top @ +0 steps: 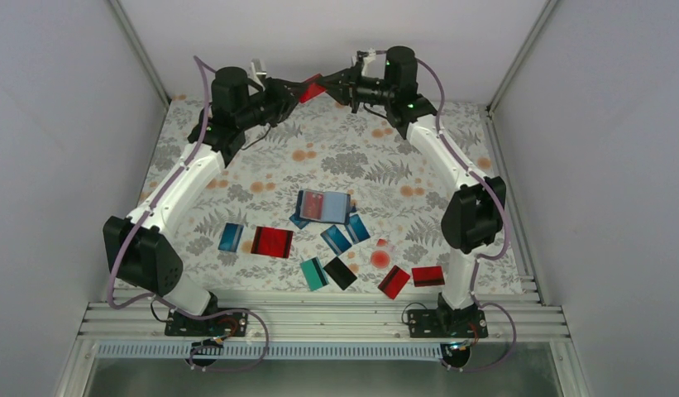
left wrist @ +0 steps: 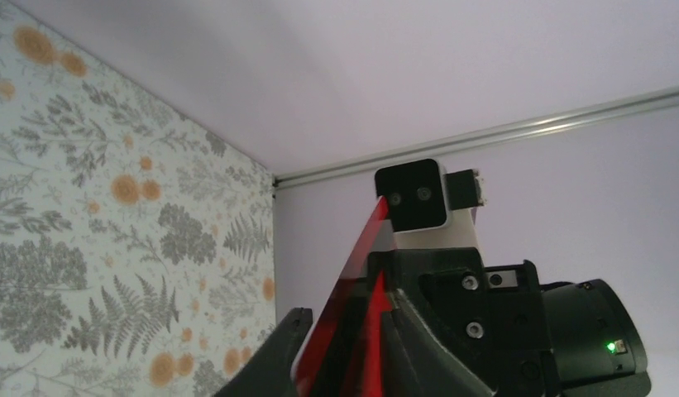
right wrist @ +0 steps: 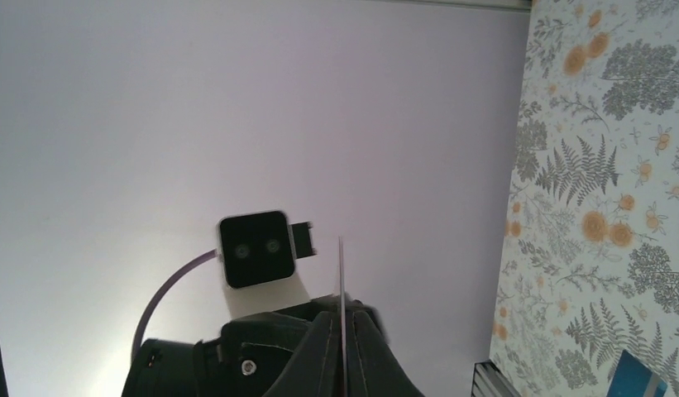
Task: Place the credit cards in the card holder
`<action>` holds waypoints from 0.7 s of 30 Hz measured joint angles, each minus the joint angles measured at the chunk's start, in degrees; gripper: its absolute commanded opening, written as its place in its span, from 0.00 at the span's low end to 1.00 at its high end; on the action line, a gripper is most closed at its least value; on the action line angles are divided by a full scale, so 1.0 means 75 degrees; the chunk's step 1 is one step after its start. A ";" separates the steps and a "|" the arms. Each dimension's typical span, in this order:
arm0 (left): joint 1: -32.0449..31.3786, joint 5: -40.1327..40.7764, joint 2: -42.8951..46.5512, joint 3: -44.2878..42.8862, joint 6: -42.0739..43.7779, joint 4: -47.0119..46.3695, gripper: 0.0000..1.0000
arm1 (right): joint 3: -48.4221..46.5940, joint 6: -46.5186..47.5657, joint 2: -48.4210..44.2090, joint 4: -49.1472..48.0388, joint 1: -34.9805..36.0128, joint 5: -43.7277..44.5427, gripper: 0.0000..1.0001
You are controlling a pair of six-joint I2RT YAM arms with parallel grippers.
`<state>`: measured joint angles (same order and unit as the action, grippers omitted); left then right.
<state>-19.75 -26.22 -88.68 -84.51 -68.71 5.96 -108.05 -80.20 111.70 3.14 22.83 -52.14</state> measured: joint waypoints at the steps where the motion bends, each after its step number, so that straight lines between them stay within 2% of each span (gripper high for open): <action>1: 0.0003 -0.0017 0.0000 0.0000 0.0085 0.0055 0.47 | -0.0006 0.0035 0.0000 -0.0032 -0.0003 -0.0038 0.04; 3: 0.0006 -0.0067 0.0000 0.0000 0.0370 0.0227 0.66 | -0.0012 0.0149 0.0000 -0.0052 -0.0003 -0.0178 0.04; 5: 0.0020 -0.0149 0.0003 -0.0035 0.0723 0.0542 0.78 | -0.0012 0.0437 0.0000 -0.0032 -0.0050 -0.0347 0.04; 6: 0.0038 -0.0198 0.0003 -0.0073 0.0959 0.0761 0.81 | -0.0017 0.0644 0.0000 0.0035 -0.0073 -0.0428 0.04; 12: 0.0396 -0.0659 0.0192 0.0038 0.2970 0.1894 0.82 | -0.0032 0.2410 0.0012 0.0956 -0.0484 -0.1049 0.04; 17: 0.0895 -0.2087 0.0367 0.0443 0.4666 0.2404 0.78 | -0.0023 0.4287 0.0169 0.1743 -0.0807 -0.1818 0.04; 21: 0.0988 -0.3194 0.0323 0.0720 0.5715 0.2719 0.76 | -0.0035 0.6053 0.0527 0.2821 -0.0845 -0.2562 0.04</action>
<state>-12.34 -50.17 -86.26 -79.11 -25.85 26.35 -108.31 -34.81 115.66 24.29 16.49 -71.35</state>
